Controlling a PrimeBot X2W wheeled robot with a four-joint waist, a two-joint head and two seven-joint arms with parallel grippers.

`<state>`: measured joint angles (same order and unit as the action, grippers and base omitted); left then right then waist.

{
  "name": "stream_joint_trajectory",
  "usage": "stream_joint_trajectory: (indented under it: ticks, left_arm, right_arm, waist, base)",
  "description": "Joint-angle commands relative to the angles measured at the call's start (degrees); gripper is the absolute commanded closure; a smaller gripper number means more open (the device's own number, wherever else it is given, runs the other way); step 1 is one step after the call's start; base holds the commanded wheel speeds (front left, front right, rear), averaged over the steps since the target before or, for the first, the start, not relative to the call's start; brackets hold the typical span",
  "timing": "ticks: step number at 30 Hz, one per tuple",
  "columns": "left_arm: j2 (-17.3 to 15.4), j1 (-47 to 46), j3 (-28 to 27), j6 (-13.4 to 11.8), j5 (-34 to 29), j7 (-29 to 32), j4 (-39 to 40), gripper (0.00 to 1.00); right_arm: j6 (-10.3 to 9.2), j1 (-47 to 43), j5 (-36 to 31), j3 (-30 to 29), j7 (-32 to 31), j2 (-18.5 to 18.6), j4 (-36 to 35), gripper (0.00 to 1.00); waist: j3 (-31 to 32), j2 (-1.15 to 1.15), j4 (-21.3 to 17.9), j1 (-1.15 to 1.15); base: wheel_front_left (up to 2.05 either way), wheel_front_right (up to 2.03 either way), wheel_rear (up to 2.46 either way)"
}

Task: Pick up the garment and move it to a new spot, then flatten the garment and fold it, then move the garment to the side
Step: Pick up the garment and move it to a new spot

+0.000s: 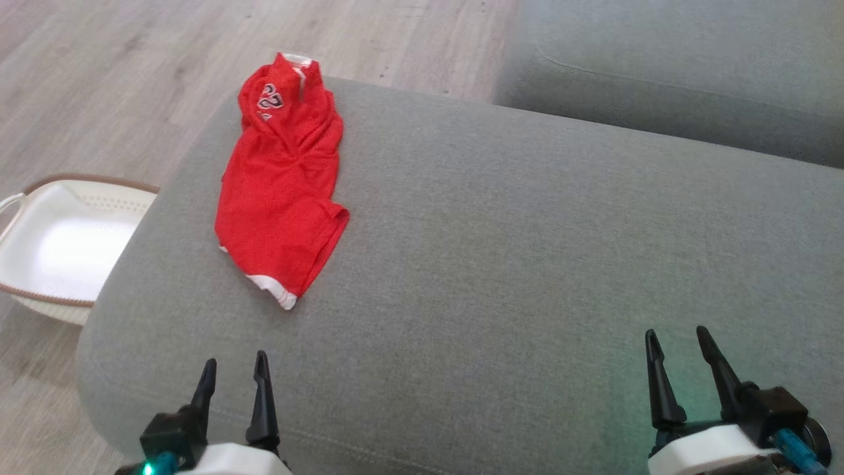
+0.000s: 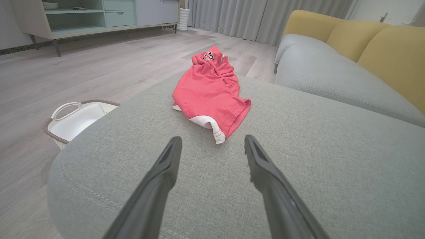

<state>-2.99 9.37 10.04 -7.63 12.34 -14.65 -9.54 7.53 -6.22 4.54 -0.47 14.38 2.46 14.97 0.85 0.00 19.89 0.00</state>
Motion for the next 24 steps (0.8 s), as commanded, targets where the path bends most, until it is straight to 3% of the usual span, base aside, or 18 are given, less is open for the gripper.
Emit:
stream_joint_trajectory:
  ticks: [1,8,13,24]
  left_arm:
    - [0.12,-2.4,-2.34,-0.15,0.64,-0.35,2.06,0.0]
    - [0.12,-7.73,-1.91,0.28,1.98,-0.35,1.12,0.0]
    - [0.12,-16.52,-1.34,0.0,2.38,0.13,-8.03,0.0]
    - [-1.68,-36.41,-3.28,-2.07,3.63,9.64,-25.62,0.0]
  right_arm:
    - [-0.04,2.4,0.03,1.36,0.62,0.42,-1.48,0.0]
    - [-0.04,4.26,-1.36,1.58,0.62,0.42,-2.22,0.0]
    - [-0.04,7.72,-2.88,1.74,0.62,0.65,-3.34,0.0]
    - [-0.04,14.35,-2.47,2.96,0.62,2.34,-4.31,0.0]
  waist:
    - [-0.29,0.0,0.39,0.0]
    - [-5.15,0.0,-1.65,0.0]
    - [-11.69,0.0,-4.5,0.0]
    - [-22.87,0.0,-8.47,0.0]
  base:
    - [0.0,0.0,0.0]
    - [0.0,0.0,0.0]
    - [0.0,0.0,0.0]
    - [0.0,0.0,0.0]
